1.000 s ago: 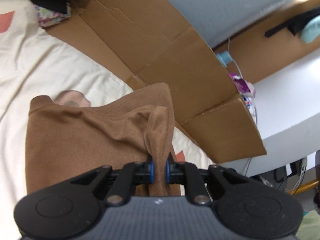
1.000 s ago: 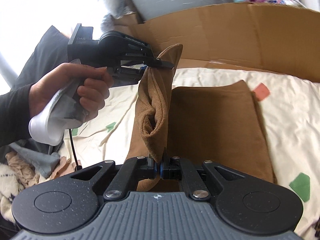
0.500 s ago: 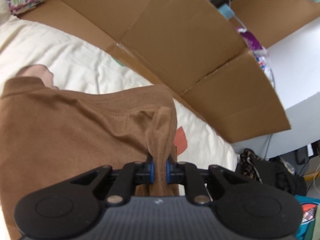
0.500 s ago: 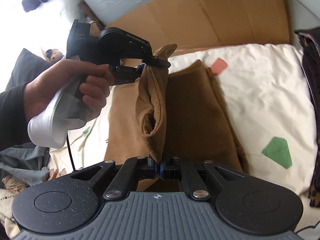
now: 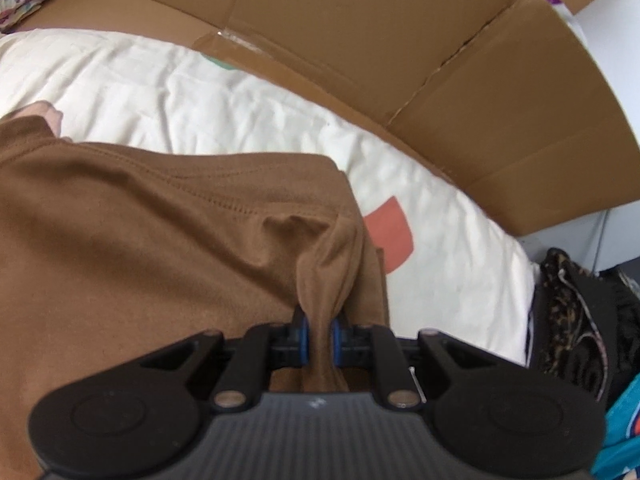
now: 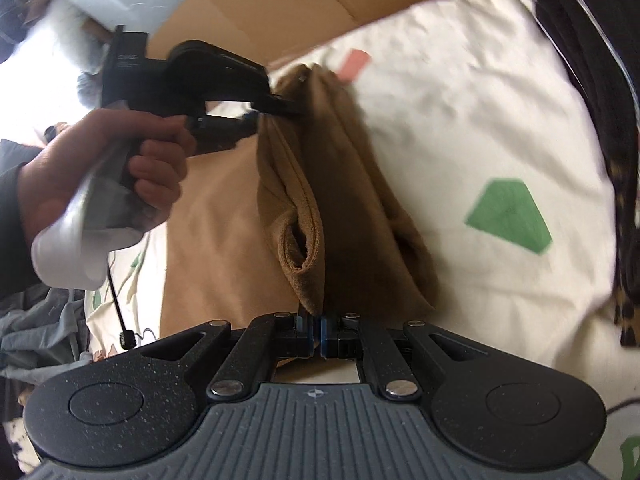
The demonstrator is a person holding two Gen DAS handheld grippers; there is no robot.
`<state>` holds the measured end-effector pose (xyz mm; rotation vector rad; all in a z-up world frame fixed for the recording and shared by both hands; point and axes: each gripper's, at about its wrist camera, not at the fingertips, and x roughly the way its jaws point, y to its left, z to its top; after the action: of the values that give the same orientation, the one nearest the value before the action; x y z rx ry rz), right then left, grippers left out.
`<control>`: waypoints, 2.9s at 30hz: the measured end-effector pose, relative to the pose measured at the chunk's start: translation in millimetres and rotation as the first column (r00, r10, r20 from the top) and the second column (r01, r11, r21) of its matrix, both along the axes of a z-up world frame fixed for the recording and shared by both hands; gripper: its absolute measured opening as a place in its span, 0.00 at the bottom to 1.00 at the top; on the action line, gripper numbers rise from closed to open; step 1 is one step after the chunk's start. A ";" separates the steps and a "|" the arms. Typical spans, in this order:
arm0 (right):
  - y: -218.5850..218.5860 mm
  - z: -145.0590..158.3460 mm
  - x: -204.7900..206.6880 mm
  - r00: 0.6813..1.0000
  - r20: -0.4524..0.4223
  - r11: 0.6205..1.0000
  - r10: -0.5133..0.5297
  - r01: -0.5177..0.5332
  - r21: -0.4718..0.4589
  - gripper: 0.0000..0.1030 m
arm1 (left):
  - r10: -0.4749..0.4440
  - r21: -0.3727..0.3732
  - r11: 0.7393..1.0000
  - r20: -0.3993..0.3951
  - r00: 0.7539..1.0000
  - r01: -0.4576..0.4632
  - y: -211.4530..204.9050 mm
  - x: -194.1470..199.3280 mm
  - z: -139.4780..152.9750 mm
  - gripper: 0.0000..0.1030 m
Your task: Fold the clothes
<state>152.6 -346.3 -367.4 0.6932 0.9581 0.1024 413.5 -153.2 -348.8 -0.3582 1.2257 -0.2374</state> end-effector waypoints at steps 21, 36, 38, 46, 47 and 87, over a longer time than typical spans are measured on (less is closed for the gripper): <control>-17.6 -20.1 -8.5 0.994 -0.052 0.990 -0.097 0.102 0.102 0.00 | -0.014 0.087 0.996 0.039 0.999 0.011 -27.8 -1.6 9.1 0.10; -27.0 -15.4 -8.2 0.988 -0.078 0.988 -0.136 0.141 0.060 0.04 | -0.063 0.004 0.998 0.018 0.998 0.063 -31.1 1.5 8.9 0.34; -27.8 -9.9 -7.3 0.988 -0.070 0.989 -0.136 0.139 0.042 0.05 | -0.085 -0.003 0.996 0.038 0.996 0.085 -28.8 -2.6 14.0 0.35; -43.3 -4.5 -9.6 0.982 -0.047 0.980 -0.185 0.188 0.060 0.03 | -0.156 -0.017 0.987 0.136 0.978 0.159 -5.5 -23.7 36.7 0.34; -44.3 -5.0 -10.2 0.981 -0.047 0.980 -0.189 0.192 0.061 0.03 | -0.169 -0.004 0.985 0.141 0.975 0.171 -3.7 -24.7 37.4 0.34; -49.5 37.1 -5.4 0.982 -0.038 0.979 -0.186 0.182 -0.094 0.22 | -0.455 0.227 0.885 0.231 0.860 0.407 -25.4 -0.8 23.0 0.20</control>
<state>147.2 -395.8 -330.3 0.7001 0.9333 -0.1200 412.7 -178.6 -325.8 0.1087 1.0239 -0.5491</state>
